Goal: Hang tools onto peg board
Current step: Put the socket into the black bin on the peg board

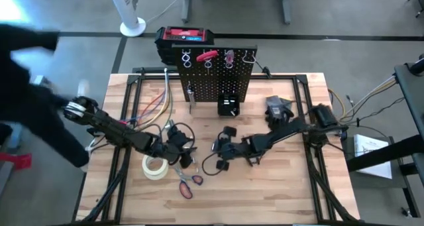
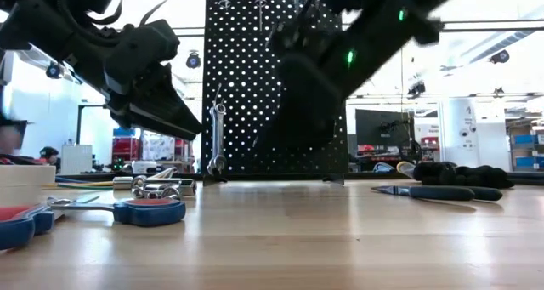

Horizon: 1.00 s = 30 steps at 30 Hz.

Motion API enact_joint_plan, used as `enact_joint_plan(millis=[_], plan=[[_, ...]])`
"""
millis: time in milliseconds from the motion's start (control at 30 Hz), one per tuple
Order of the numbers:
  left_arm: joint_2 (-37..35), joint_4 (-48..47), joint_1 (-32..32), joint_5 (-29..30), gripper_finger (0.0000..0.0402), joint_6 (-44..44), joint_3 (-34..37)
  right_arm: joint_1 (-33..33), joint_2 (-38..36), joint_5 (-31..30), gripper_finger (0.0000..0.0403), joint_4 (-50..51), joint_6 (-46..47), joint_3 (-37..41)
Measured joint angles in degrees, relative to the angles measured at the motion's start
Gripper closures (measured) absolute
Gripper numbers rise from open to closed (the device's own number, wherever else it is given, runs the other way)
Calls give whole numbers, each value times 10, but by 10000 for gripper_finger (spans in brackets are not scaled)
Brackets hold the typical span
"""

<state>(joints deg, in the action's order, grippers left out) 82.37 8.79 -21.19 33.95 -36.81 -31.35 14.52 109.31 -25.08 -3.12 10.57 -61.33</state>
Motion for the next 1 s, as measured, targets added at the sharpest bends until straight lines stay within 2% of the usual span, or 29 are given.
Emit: enact_joint_plan(millis=[233, 467, 900, 1000], plan=[[0, -4, -9, 0, 206, -2, 0, -5, -119, -83, 327, 56, -67, 1], [0, -3, -16, -1, 206, 1, 0, -46, -195, -96, 326, 76, -92, 12], [0, -14, -27, -1, 206, 2, -1, -137, -197, -89, 324, 117, -57, 37], [0, -17, -27, -1, 206, 2, -1, -156, -197, -69, 315, 118, -35, 37]])
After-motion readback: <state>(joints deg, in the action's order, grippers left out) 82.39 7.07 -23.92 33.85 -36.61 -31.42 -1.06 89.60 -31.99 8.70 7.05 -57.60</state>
